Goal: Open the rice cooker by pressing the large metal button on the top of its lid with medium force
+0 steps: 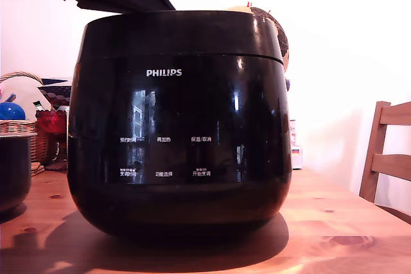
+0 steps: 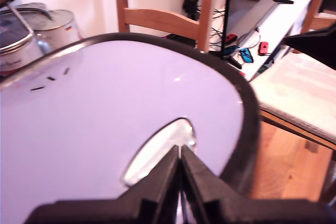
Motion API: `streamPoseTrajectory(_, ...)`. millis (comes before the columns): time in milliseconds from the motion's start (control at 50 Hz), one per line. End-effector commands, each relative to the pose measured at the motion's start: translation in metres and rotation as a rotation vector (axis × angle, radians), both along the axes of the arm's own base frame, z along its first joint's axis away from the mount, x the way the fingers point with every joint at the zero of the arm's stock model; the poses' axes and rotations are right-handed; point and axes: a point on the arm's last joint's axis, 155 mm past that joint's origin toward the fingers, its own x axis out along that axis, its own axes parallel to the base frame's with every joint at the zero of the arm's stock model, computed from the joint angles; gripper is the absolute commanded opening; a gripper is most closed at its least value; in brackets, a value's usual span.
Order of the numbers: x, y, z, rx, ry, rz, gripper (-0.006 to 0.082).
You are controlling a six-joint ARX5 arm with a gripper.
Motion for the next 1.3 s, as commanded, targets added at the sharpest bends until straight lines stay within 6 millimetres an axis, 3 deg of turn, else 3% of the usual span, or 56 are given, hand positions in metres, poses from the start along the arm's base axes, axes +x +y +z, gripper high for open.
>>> streamPoseTrajectory(0,-0.010,0.015,-0.082,0.177,0.167,0.013,-0.0022)
streamPoseTrajectory(140,-0.008,0.015,-0.097,0.221,0.183,0.028,-0.0022)
streamPoseTrajectory(280,-0.003,0.015,-0.096,0.221,0.168,0.044,-0.0021)
streamPoseTrajectory(520,-0.001,0.000,-0.046,0.064,0.063,0.010,-0.0021)
streamPoseTrajectory(780,0.000,-0.001,-0.004,-0.050,-0.022,0.018,-0.0022)
streamPoseTrajectory(1280,0.005,-0.002,0.018,-0.111,-0.086,0.027,-0.0021)
